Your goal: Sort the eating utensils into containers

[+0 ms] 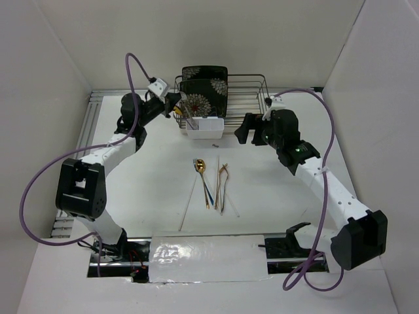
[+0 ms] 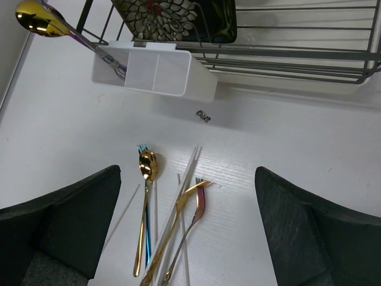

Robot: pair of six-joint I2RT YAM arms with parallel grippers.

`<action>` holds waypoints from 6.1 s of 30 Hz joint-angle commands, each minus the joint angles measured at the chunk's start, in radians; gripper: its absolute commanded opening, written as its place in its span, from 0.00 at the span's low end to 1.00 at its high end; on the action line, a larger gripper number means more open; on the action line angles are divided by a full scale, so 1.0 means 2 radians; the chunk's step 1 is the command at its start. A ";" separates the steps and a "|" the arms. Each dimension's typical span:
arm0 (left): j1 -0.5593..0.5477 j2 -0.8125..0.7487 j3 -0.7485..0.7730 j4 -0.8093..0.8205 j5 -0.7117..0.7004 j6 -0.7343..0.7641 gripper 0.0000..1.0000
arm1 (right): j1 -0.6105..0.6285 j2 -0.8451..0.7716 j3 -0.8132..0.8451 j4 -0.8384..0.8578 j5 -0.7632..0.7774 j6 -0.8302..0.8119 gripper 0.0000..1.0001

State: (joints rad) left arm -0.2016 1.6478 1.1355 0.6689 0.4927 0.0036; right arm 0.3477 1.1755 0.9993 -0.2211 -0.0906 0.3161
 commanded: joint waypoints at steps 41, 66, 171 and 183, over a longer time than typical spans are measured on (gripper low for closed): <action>0.033 -0.265 0.025 -0.296 -0.060 -0.107 1.00 | 0.167 0.219 0.007 0.115 0.004 -0.023 0.90; 0.047 -0.499 -0.163 -0.386 -0.038 -0.131 1.00 | 0.171 0.375 0.059 0.172 -0.022 -0.107 0.47; 0.039 -0.075 0.170 -0.305 0.056 0.138 0.00 | 0.009 -0.106 -0.036 -0.037 0.077 0.030 1.00; 0.021 -0.048 0.147 -0.295 0.047 0.171 0.00 | 0.006 -0.078 -0.041 -0.008 0.068 0.023 1.00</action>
State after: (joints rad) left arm -0.1474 1.5520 1.4330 -0.0154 0.5903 0.2996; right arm 0.3679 1.0176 0.8921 -0.3038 0.0414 0.3798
